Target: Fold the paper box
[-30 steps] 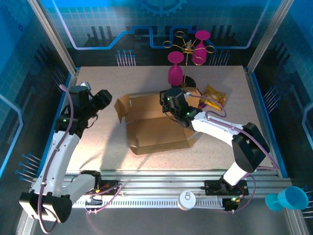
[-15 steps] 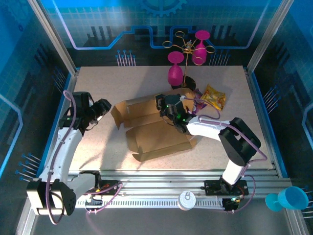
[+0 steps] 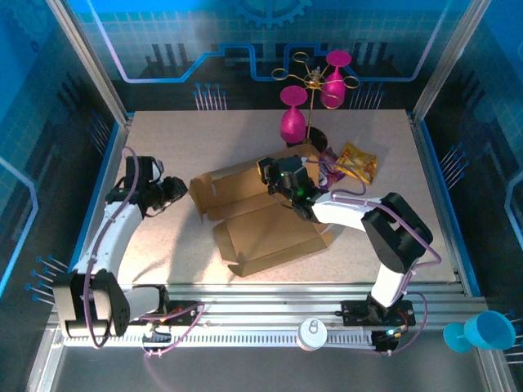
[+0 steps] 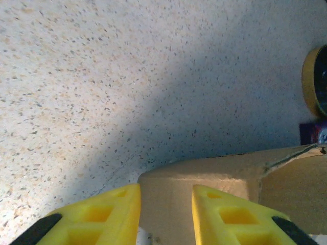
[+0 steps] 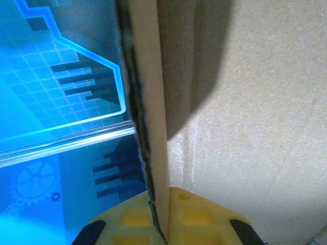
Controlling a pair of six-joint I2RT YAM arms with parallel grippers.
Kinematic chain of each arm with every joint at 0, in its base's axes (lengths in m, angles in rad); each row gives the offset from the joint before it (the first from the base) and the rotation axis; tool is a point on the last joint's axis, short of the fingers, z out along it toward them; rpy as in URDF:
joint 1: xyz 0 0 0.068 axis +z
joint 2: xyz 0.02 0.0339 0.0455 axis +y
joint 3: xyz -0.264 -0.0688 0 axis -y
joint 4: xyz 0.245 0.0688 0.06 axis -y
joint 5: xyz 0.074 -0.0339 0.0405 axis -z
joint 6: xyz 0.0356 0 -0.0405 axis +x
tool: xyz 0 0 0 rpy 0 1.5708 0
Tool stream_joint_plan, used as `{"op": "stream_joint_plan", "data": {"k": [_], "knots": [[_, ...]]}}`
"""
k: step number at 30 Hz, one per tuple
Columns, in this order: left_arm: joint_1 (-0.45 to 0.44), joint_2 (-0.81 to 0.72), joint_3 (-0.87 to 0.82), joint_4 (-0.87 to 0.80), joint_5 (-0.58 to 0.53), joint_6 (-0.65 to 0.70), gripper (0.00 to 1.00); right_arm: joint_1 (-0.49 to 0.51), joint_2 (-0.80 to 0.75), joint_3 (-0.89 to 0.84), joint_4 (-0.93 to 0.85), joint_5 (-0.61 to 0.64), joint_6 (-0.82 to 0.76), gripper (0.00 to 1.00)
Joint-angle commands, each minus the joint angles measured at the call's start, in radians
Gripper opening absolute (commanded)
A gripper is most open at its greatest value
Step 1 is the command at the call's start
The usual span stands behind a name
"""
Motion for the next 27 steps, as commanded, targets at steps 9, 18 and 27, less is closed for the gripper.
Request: {"op": "stream_joint_plan", "data": {"k": [9,18,27], "knots": [[-0.031,0.056,-0.052,0.122,0.142,0.094,0.37,-0.027,0.047,0.085,0.040,-0.038,-0.040,0.00],[-0.058,0.080,-0.017,0.135,0.094,0.104,0.47,-0.041,0.075,0.112,0.090,-0.070,-0.080,0.00],[-0.064,0.133,0.003,0.163,0.128,0.144,0.49,-0.057,0.105,0.097,0.167,-0.120,-0.085,0.00]]}}
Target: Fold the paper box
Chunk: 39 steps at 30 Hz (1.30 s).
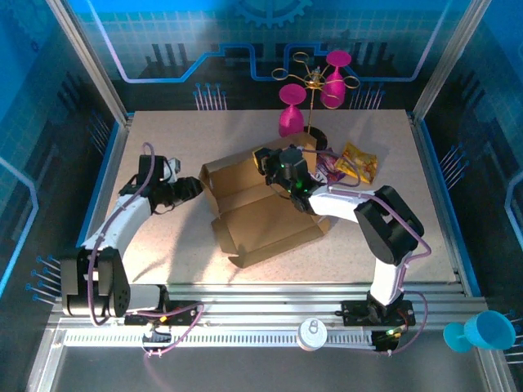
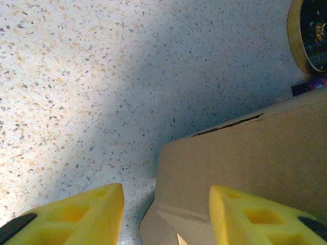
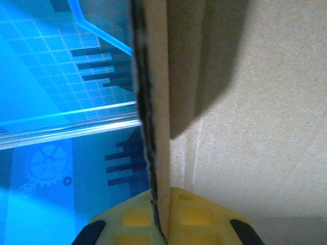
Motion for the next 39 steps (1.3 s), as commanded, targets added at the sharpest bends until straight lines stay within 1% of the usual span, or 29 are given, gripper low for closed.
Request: {"op": "stream_joint_plan", "data": {"k": [1,7,11,14,19,23,28,33,36,39], "knots": [[-0.016,0.016,0.025,0.033,0.029,0.045,0.49,-0.017,0.022,0.010,0.072,-0.022,-0.013,0.00],[-0.081,-0.025,0.012,0.050,0.010,0.109,0.52,-0.019,0.022,0.012,0.067,-0.024,-0.012,0.00],[-0.100,-0.074,-0.025,0.060,-0.009,0.130,0.52,-0.020,0.024,0.015,0.065,-0.023,-0.007,0.00],[-0.111,-0.099,-0.056,0.077,-0.005,0.155,0.54,-0.022,0.025,0.018,0.060,-0.028,-0.006,0.00],[-0.137,-0.074,-0.051,0.082,-0.007,0.196,0.56,-0.020,0.026,0.019,0.058,-0.032,-0.001,0.00],[-0.169,-0.075,-0.047,0.090,-0.030,0.215,0.58,-0.021,0.028,0.018,0.066,-0.035,-0.002,0.00],[-0.206,-0.073,-0.058,0.093,-0.072,0.230,0.59,-0.022,0.027,-0.002,0.111,-0.045,-0.022,0.00],[-0.230,-0.071,-0.070,0.096,-0.146,0.230,0.59,-0.023,0.041,-0.054,0.219,-0.062,-0.032,0.00],[-0.237,-0.078,-0.080,0.112,-0.189,0.228,0.59,-0.024,0.043,-0.087,0.250,-0.069,-0.026,0.00],[-0.237,-0.075,-0.086,0.126,-0.206,0.228,0.58,-0.024,0.049,-0.107,0.264,-0.072,-0.026,0.00]]}}
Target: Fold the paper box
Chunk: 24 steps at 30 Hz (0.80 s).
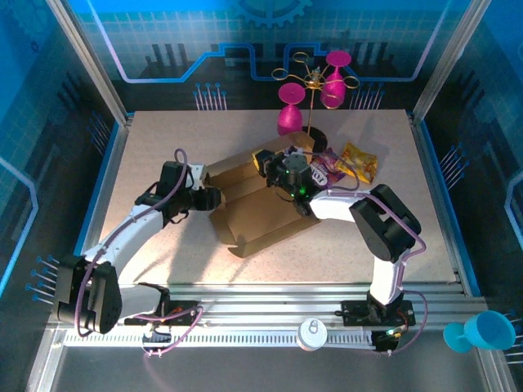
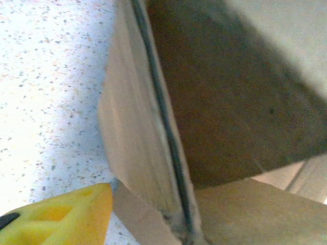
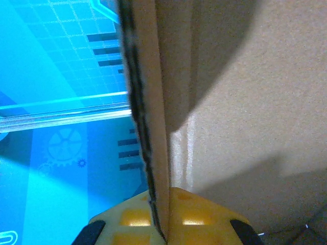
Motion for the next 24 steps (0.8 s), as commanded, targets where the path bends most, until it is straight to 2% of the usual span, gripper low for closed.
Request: {"op": "stream_joint_plan", "data": {"k": [1,14,24], "knots": [[-0.010,0.009,-0.013,0.045,-0.049,0.023,0.58,-0.014,0.028,-0.025,0.073,-0.013,-0.016,0.00],[-0.038,0.032,-0.022,0.090,-0.012,0.029,0.47,-0.008,0.077,-0.001,0.103,-0.009,-0.011,0.00],[-0.071,0.068,-0.050,0.158,-0.179,0.003,0.48,-0.001,0.077,0.009,0.096,-0.002,-0.004,0.00]]}}
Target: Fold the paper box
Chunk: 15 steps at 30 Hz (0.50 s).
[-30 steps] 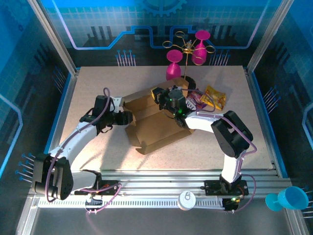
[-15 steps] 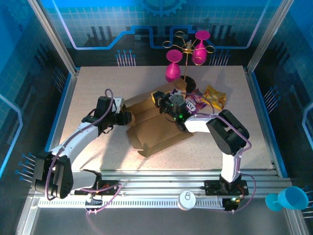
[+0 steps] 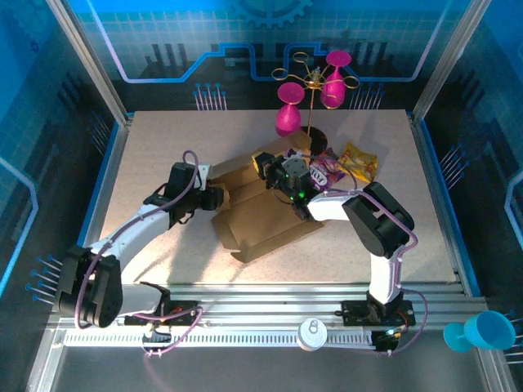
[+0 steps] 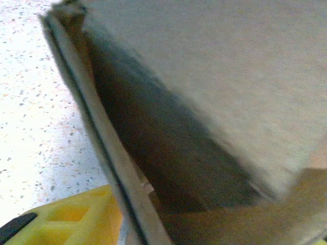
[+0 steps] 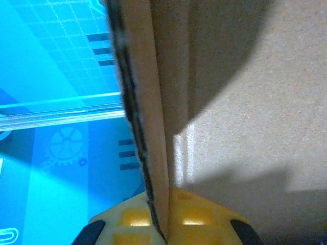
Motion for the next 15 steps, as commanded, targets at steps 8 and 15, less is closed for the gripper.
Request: {"op": "stream_joint_plan", "data": {"k": [8,15], "knots": [[-0.016,0.061,-0.003,0.085,-0.119,-0.044,0.52,0.003,0.037,0.001,0.031,-0.013,-0.005,0.00],[-0.060,0.091,0.008,0.101,-0.170,-0.111,0.50,0.003,0.042,-0.005,0.035,-0.007,0.001,0.00]]}}
